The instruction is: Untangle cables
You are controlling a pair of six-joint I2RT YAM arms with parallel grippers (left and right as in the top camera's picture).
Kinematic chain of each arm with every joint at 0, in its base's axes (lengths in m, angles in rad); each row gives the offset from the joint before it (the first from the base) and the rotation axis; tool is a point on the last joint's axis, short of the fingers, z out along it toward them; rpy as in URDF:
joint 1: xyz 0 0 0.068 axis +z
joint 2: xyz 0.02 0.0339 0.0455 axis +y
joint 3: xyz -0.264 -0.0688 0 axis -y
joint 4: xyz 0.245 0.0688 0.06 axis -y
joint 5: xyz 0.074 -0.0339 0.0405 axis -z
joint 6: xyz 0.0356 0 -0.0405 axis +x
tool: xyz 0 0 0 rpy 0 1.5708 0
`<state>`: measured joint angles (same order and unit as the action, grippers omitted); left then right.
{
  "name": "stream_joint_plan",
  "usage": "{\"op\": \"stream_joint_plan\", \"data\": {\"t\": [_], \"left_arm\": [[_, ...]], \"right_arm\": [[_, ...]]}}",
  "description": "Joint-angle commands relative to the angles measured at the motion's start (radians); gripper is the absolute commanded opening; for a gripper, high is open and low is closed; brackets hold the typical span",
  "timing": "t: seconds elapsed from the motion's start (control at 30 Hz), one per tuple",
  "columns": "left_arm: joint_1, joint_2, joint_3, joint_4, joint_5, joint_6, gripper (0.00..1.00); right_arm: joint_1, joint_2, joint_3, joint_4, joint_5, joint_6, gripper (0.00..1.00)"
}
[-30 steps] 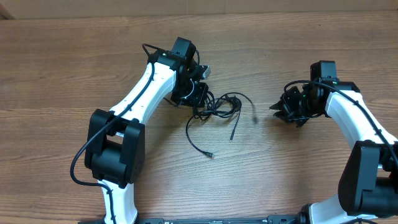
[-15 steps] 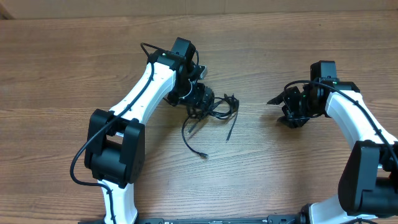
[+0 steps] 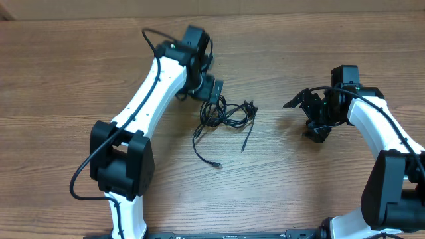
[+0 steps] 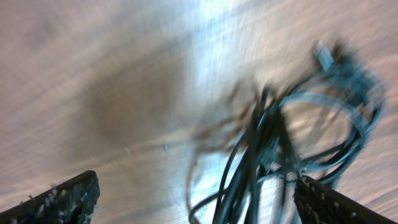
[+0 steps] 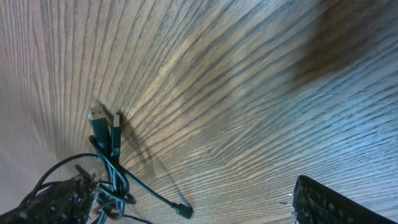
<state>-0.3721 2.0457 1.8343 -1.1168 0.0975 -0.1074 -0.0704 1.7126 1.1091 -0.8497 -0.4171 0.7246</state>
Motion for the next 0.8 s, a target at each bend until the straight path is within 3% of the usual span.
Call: {"op": "stream_joint_plan", "data": {"t": [0.0, 0.1, 0.13, 0.33, 0.63, 0.77], "left_arm": [[0.004, -0.030, 0.065, -0.013, -0.013, -0.031, 0.90], [0.000, -0.028, 0.060, -0.019, 0.039, -0.031, 0.47], [-0.002, -0.027, 0.054, -0.020, 0.061, -0.031, 0.45], [-0.036, -0.016, 0.012, -0.006, 0.095, -0.031, 0.55], [-0.087, -0.010, -0.019, 0.045, 0.101, -0.027, 0.56], [-0.093, -0.009, -0.020, 0.059, 0.102, -0.029, 0.45]], "right_arm": [[-0.002, 0.005, 0.010, 0.002, 0.024, -0.019, 1.00], [-0.002, 0.005, 0.010, 0.002, 0.025, -0.020, 1.00], [-0.002, 0.005, 0.010, 0.002, 0.028, -0.020, 1.00], [-0.002, 0.005, 0.010, 0.002, 0.062, -0.020, 1.00], [-0.002, 0.005, 0.010, -0.003, 0.062, -0.020, 1.00], [-0.001, 0.005, 0.010, -0.021, 0.061, -0.020, 1.00]]}}
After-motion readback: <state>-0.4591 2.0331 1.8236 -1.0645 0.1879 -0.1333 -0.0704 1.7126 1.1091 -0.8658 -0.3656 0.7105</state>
